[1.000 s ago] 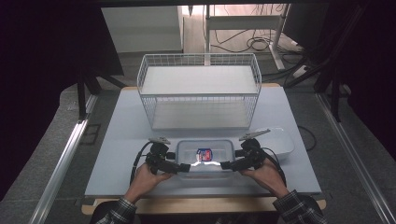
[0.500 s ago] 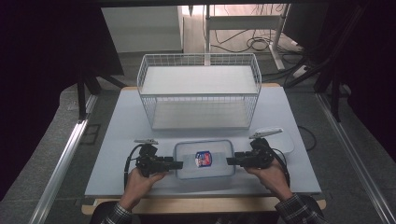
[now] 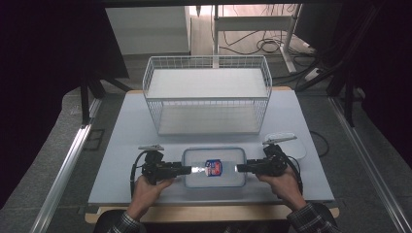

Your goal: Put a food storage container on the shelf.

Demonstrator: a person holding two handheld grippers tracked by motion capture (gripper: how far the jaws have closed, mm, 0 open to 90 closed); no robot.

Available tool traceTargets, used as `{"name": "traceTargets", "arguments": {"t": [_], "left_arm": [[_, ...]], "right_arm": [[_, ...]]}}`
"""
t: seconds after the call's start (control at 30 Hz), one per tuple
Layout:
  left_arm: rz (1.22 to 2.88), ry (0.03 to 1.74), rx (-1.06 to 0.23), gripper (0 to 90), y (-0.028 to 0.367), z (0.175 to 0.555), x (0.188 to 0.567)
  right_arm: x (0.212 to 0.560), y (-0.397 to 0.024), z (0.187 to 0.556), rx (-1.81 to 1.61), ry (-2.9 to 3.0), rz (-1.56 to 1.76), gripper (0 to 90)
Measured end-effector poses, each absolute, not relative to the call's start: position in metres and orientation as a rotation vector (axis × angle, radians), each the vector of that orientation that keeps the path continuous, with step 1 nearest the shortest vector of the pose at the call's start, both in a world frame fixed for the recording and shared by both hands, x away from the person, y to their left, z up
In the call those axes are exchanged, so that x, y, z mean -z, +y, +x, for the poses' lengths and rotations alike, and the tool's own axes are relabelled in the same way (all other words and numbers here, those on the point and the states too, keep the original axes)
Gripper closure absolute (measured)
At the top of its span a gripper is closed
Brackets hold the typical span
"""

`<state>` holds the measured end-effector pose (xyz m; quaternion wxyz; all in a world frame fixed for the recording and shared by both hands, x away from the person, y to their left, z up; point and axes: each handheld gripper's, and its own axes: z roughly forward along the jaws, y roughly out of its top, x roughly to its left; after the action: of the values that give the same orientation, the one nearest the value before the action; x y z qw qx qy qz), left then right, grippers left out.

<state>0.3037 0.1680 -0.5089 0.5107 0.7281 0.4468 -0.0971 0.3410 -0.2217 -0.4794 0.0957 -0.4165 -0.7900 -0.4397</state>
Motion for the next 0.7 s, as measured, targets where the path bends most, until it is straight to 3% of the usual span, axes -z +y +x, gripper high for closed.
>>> {"name": "traceTargets", "arguments": {"t": [0.7], "left_arm": [[1.745,1.071,0.147,49.8,0.174,0.312,0.477]], "right_arm": [[0.453,-0.213,0.339,1.455,-2.418,-1.220,52.4]]}}
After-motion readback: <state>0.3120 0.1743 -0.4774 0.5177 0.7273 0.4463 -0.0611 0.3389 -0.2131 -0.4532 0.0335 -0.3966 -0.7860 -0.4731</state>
